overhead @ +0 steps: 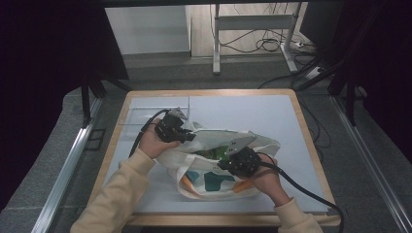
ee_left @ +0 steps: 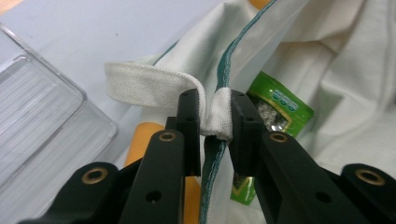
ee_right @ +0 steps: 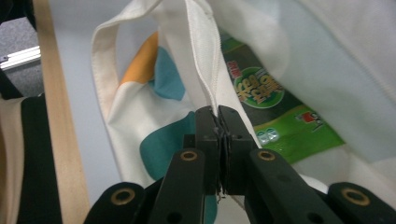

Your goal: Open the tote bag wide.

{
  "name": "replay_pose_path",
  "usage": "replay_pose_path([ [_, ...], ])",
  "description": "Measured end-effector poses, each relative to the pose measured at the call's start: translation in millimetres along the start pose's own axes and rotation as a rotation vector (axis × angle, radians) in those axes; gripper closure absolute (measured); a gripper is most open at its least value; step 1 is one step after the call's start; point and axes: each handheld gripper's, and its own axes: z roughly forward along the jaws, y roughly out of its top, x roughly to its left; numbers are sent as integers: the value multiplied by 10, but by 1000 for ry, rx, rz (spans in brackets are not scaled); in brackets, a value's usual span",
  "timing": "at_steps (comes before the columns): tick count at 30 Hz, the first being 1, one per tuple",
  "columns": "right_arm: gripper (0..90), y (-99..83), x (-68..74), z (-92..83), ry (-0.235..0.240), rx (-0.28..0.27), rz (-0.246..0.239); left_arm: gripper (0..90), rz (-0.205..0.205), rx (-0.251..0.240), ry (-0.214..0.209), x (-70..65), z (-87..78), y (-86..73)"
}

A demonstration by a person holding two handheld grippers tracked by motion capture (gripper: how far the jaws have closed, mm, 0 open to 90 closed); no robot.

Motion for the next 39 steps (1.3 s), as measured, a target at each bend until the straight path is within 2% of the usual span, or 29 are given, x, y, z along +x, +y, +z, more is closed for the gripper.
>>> replay_pose_path([
  [7, 871, -24, 59, 9, 11, 18, -16, 773, -24, 9, 19, 63, 36, 22],
  [8, 871, -49, 73, 12, 33, 17, -13, 773, -29, 8, 25, 78, 38, 35],
  [16, 873, -131, 127, 9, 82, 17, -17, 777, -60, -6, 73, 149, 50, 91],
  [20, 873, -156, 225, 18, 97, 45, -49, 778, -80, -30, 99, 215, 14, 116],
  [25, 873, -192, 286, 58, 107, 72, -60, 780, -97, -45, 118, 261, 31, 142],
  [26, 873, -222, 338, 111, 113, 103, -68, 780, -98, -39, 121, 278, 48, 151],
  [30, 873, -275, 402, 189, 126, 141, -89, 780, -113, -39, 132, 336, 113, 150],
  [33, 872, -317, 401, 210, 143, 135, -75, 779, -129, -45, 127, 359, 142, 139],
  [35, 872, -395, 363, 243, 165, 137, -45, 779, -136, -47, 123, 372, 157, 130],
  [39, 871, -437, 342, 268, 169, 131, -37, 777, -140, -45, 117, 379, 180, 113],
])
